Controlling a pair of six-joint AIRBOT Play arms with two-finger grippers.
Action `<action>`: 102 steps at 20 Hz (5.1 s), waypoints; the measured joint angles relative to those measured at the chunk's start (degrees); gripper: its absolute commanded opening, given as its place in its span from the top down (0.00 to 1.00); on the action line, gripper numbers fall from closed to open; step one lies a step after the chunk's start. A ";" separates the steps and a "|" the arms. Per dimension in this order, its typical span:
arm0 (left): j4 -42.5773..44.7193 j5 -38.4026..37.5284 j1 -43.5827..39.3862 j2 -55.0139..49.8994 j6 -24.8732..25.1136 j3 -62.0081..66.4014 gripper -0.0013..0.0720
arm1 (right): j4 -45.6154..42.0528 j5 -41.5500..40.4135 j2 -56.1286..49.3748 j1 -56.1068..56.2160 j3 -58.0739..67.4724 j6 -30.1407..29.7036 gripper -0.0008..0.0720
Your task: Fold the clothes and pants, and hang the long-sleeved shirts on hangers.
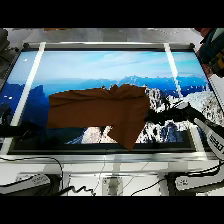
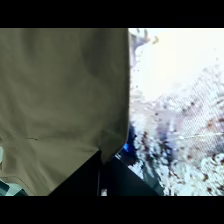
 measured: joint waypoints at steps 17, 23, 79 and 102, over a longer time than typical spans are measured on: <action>-1.49 11.50 -4.44 -5.97 1.49 0.00 0.30 | 0.09 1.53 0.00 0.00 0.00 -0.92 0.97; -3.04 15.72 -9.09 -8.68 1.49 0.07 0.82 | 0.07 1.62 0.00 0.00 0.00 -1.01 0.97; -22.97 35.28 -32.74 -14.25 8.22 22.05 0.97 | -12.85 -9.44 -4.37 -0.02 34.84 -4.26 0.97; -5.68 15.67 -35.06 -16.87 -5.81 22.12 0.05 | -29.70 19.06 -6.84 -5.84 33.75 1.36 0.49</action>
